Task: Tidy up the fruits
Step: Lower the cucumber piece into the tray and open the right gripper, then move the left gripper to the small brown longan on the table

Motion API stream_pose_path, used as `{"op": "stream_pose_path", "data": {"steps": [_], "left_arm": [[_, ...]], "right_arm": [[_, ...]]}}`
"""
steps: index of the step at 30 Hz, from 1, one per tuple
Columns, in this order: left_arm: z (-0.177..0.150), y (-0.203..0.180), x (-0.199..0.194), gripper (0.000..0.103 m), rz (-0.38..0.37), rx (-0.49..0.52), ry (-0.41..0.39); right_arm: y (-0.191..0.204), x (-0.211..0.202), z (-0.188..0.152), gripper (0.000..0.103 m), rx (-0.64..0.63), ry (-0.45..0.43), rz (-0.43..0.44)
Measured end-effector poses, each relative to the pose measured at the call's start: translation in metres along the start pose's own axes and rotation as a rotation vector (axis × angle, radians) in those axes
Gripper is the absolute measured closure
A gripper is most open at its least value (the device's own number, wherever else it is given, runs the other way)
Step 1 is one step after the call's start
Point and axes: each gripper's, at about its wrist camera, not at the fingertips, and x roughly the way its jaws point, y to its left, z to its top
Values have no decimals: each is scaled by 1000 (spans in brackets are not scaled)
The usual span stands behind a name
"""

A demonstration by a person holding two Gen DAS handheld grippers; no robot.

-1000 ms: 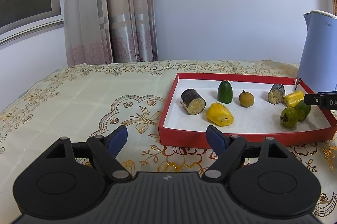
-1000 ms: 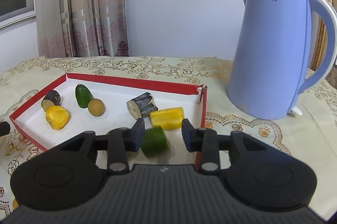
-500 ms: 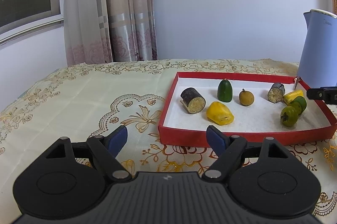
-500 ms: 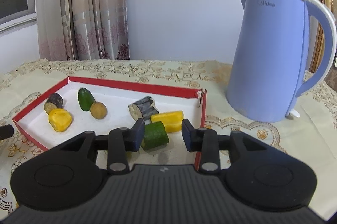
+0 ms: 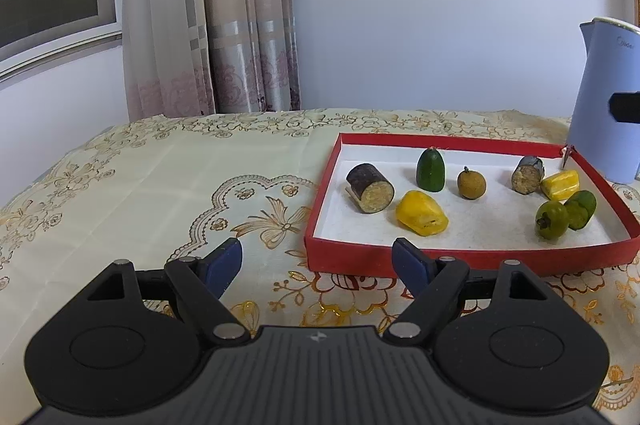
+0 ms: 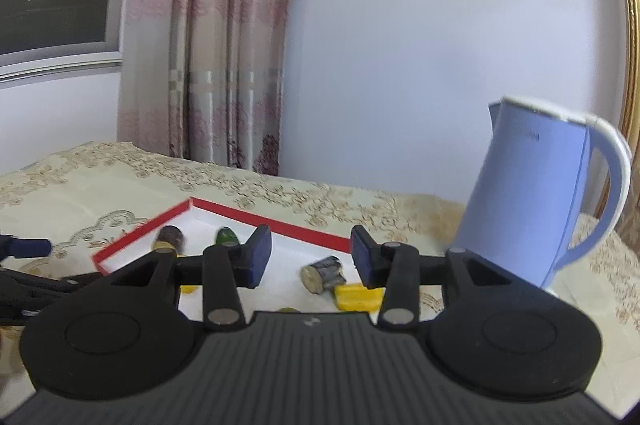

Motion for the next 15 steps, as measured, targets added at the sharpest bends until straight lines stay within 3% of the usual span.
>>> {"op": "stream_pose_path", "data": {"steps": [3, 9, 15], "left_arm": [[-1, 0, 0, 21, -7, -2, 4], [-2, -2, 0, 21, -8, 9, 8], [-3, -4, 0, 21, -20, 13, 20]], "right_arm": [[12, -16, -8, 57, -54, 1, 3], [25, -47, -43, 47, -37, 14, 18], [32, -49, -71, 47, 1, 53, 70]]}}
